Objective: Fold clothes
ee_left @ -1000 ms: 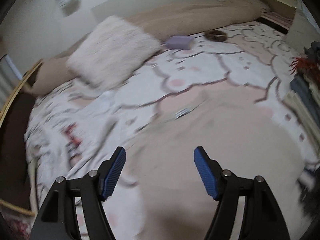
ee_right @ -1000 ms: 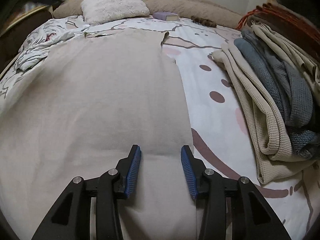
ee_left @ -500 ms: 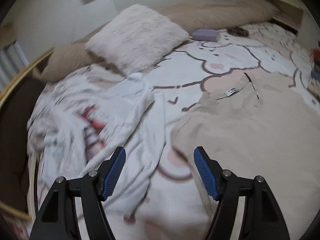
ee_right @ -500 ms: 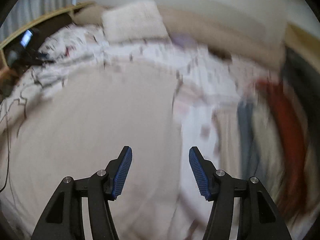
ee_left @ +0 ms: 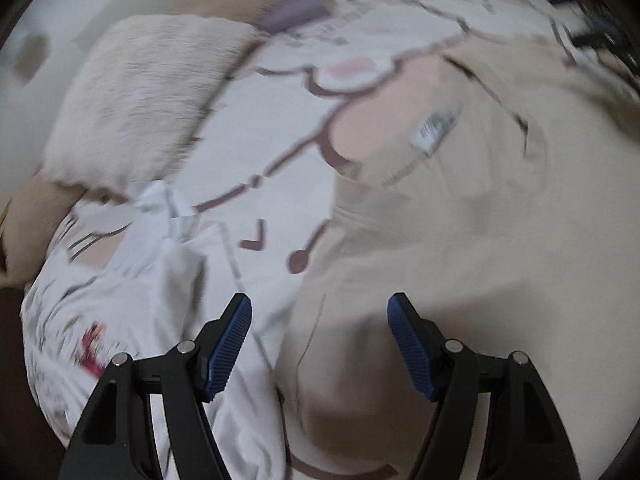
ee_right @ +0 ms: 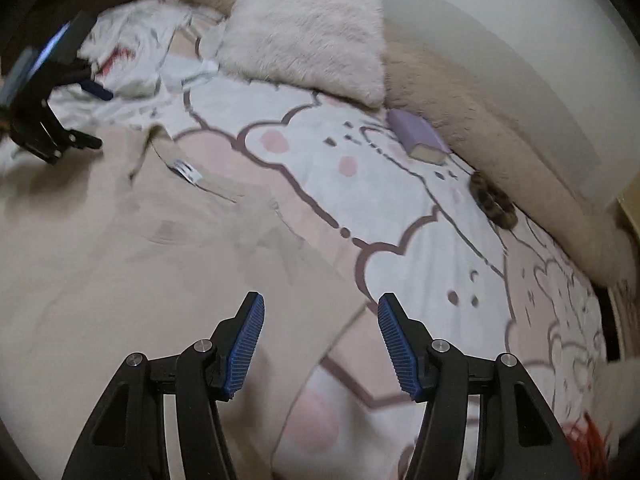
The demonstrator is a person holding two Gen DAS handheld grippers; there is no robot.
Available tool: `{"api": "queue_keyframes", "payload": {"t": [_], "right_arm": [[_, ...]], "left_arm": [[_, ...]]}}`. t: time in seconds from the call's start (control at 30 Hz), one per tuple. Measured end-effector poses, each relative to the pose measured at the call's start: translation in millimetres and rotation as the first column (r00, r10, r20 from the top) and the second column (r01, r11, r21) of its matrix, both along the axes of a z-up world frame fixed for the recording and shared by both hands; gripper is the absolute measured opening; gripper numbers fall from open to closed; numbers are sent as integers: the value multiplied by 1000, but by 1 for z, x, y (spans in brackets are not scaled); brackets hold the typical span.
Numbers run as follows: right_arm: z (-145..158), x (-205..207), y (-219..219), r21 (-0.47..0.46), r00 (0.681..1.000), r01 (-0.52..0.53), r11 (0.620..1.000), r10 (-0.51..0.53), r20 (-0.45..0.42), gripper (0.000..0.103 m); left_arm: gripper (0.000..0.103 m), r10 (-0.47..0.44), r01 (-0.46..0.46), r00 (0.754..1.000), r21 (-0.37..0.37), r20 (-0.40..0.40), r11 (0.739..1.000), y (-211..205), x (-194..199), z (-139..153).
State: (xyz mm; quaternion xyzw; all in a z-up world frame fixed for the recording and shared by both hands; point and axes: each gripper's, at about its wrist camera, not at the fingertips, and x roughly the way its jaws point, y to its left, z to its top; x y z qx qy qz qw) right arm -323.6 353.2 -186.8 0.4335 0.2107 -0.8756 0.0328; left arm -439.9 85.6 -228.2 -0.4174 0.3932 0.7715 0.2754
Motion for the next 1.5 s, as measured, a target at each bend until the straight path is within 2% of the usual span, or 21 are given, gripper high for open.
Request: {"api": "queue_keyframes", "payload": {"t": [0.07,0.13,0.17,0.23,0.37,0.53,0.7,0.73,0.8,0.87,0.9,0.97,1.0,1.03,1.07,1.1,1.13,1.17,1.37,1.5], "right_arm": [[-8,-11,-4,-4,1000,-18,1000,18,18,59],[-13,-19,-6,-6,999,-43,999,43,23,59],[-14,-24,-7,-2,998,-56,998,56,23,59],[-17,-33,-8,15,998,-65,998,64,26,59],[-21,-58,-6,31,996,-69,997,67,63,59],[-38,-83,-8,71,976,-146,987,131,175,59],[-58,-102,-4,48,945,-164,985,143,295,60],[-59,-106,-2,34,939,-161,986,143,313,60],[-63,-111,5,-9,932,-124,992,119,342,71],[-66,-114,16,-70,930,-40,997,62,362,75],[-67,-115,21,-100,927,3,995,34,373,75],[-70,-118,32,-158,917,90,983,-20,398,74],[-70,-114,33,-174,922,102,980,-27,386,69],[-69,-110,33,-193,925,112,975,-32,378,64],[-67,-106,32,-211,928,118,970,-32,371,55],[-64,-101,30,-229,931,123,966,-32,363,38],[-62,-97,28,-247,934,127,961,-32,356,28],[-57,-92,26,-252,938,126,960,-33,345,8],[-19,-65,14,-258,961,121,959,-48,273,5],[32,-28,5,-244,992,56,968,-26,124,5]], "left_arm": [[71,-40,41,999,-34,32,999,7,-8,-10],[75,-56,58,997,-35,57,998,8,-14,-14],[85,-55,57,997,-36,61,998,8,-18,-14],[98,-41,43,997,-43,67,998,6,-30,-15],[99,-10,13,990,-25,140,1000,5,-44,-21],[99,65,-70,966,9,249,998,-4,-57,-27],[97,94,-101,954,10,284,995,-7,-59,-29],[92,88,-95,955,13,283,995,-6,-55,-27],[76,76,-85,957,20,282,996,-5,-47,-25],[49,66,-81,958,43,278,996,-4,-38,-21],[42,68,-88,959,58,276,994,-4,-31,-20],[14,76,-101,962,83,264,991,-3,-20,-17],[8,80,-107,964,93,255,990,-3,-14,-15],[5,86,-114,966,103,245,988,-2,-9,-14],[4,97,-126,968,115,230,985,-3,-5,-11],[4,108,-139,970,129,217,982,-4,-2,-9],[4,121,-156,969,155,215,976,-8,1,-4],[4,125,-162,971,172,206,972,-10,4,1],[4,152,-189,976,274,153,943,-19,20,48],[4,162,-184,982,323,93,928,-17,39,83]]}}
